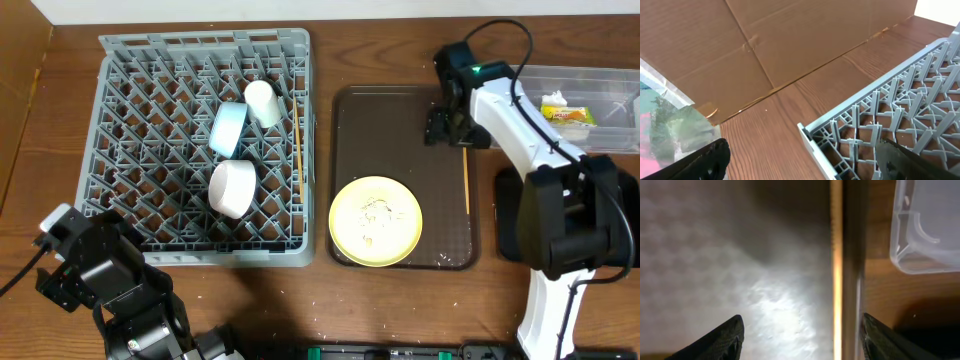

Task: Sort waste into correct bins and load items into the dishwasher
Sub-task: 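Return right gripper to the tray and grasp the second chopstick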

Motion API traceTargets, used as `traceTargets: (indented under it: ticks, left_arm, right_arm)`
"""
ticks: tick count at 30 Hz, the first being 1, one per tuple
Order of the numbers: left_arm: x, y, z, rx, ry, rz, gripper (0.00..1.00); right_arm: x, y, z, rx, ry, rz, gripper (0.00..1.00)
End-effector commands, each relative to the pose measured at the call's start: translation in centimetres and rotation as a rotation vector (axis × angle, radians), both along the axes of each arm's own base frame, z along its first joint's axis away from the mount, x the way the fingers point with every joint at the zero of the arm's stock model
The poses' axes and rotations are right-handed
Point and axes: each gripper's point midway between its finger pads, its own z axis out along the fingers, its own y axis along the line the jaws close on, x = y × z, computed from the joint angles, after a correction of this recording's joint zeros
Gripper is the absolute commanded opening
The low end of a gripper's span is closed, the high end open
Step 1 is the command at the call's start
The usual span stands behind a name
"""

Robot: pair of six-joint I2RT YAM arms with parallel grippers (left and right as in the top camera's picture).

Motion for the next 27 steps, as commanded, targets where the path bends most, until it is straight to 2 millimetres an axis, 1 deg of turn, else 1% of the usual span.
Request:
traceTargets:
  ticks: [1, 5, 12, 16, 19, 22, 23, 24, 26, 27]
  left_arm:
    - [-0.3, 0.1, 1.0, 0.018, -0.012, 0.012, 0.94]
    - [-0.3, 0.1, 1.0, 0.018, -0.012, 0.012, 0.94]
    - [-0.3, 0.1, 1.0, 0.018, -0.012, 0.012, 0.94]
    - [-0.3, 0.1, 1.0, 0.018, -0.012, 0.012, 0.94]
    - [-0.3, 0.1, 1.0, 0.018, -0.012, 0.012, 0.94]
    - [-0.3, 0.1, 1.0, 0.017, -0.012, 0.012, 0.94]
    - [-0.3, 0.1, 1.0, 0.018, -0.012, 0.012, 0.94]
    - [-0.3, 0.1, 1.0, 0.018, -0.012, 0.012, 0.94]
    - [-0.3, 0.1, 1.0, 0.018, -0.011, 0.012, 0.94]
    - [-0.3, 0.1, 1.0, 0.018, -0.012, 0.012, 0.94]
  right_arm:
    - [-0.3, -0.9, -1.5, -0.017, 0.024, 0.066, 0.72]
    - [-0.6, 0.3, -2.5, 0.048, 0.034, 0.156, 0.72]
    - [-0.9, 0.2, -3.5, 0.048, 0.035, 0.155, 0.71]
    - [-1.4, 0.1, -4.6, 0.047, 0.039, 0.154, 0.72]
    - [-2.0, -0.1, -5.6, 0.047, 0.046, 0.145, 0.7]
    - [-2.6, -0.2, -6.5, 0.047, 0.056, 0.117, 0.65]
    - [-2.8, -0.3, -6.7, 0.048, 0.059, 0.107, 0.62]
    - [-2.9, -0.3, -6.9, 0.049, 0.059, 0.1, 0.56]
    - [-3.1, -0.3, -7.0, 0.05, 0.064, 0.093, 0.28]
    - [-3.2, -0.1, -7.0, 0.059, 0.069, 0.095, 0.16]
